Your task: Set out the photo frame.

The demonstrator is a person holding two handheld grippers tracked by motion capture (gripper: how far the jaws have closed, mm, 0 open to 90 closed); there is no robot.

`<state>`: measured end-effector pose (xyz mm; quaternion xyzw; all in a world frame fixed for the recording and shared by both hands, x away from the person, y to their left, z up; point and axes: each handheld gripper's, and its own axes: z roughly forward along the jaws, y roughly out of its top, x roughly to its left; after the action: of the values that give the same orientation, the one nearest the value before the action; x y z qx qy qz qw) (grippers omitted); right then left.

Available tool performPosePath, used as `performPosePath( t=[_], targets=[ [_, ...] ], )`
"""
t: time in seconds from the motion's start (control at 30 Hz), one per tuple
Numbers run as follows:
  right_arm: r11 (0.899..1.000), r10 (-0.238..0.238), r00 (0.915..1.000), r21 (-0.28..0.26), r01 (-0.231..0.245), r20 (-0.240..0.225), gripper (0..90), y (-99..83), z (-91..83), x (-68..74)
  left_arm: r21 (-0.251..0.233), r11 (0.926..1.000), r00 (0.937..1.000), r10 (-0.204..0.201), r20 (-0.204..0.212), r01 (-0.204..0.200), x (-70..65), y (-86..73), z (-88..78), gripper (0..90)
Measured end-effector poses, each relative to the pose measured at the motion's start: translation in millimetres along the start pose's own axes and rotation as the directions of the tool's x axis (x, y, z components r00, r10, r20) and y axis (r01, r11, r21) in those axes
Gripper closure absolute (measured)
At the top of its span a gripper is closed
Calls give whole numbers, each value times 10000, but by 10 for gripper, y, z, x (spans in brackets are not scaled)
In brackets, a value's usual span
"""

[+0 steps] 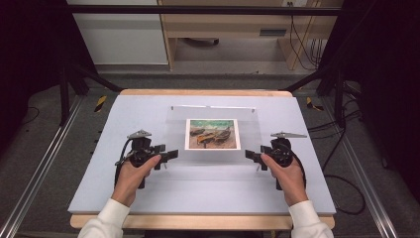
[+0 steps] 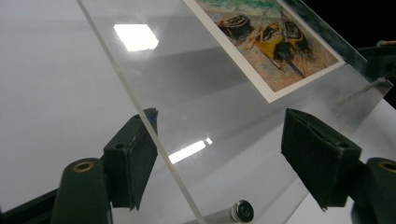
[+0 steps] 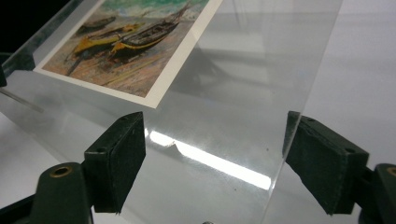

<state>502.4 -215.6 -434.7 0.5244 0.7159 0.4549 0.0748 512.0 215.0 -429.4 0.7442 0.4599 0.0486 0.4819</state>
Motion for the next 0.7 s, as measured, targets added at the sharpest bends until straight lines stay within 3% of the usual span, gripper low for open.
performPosePath(
  t=[0.1,0.3,0.7],
  targets=[
    [10000,-47,10000,0,47,58,237,82,37,-21,-269,9993,9992,250,-296,-258,5,140,1,320],
    [9994,-307,9991,-152,312,293,287,204,73,-95,-300,9974,9958,627,-668,-648,29,310,93,350],
    [9963,-625,9926,-519,682,1041,327,242,165,-176,-508,9948,9911,828,-1047,-885,111,326,304,372]
  ],
)
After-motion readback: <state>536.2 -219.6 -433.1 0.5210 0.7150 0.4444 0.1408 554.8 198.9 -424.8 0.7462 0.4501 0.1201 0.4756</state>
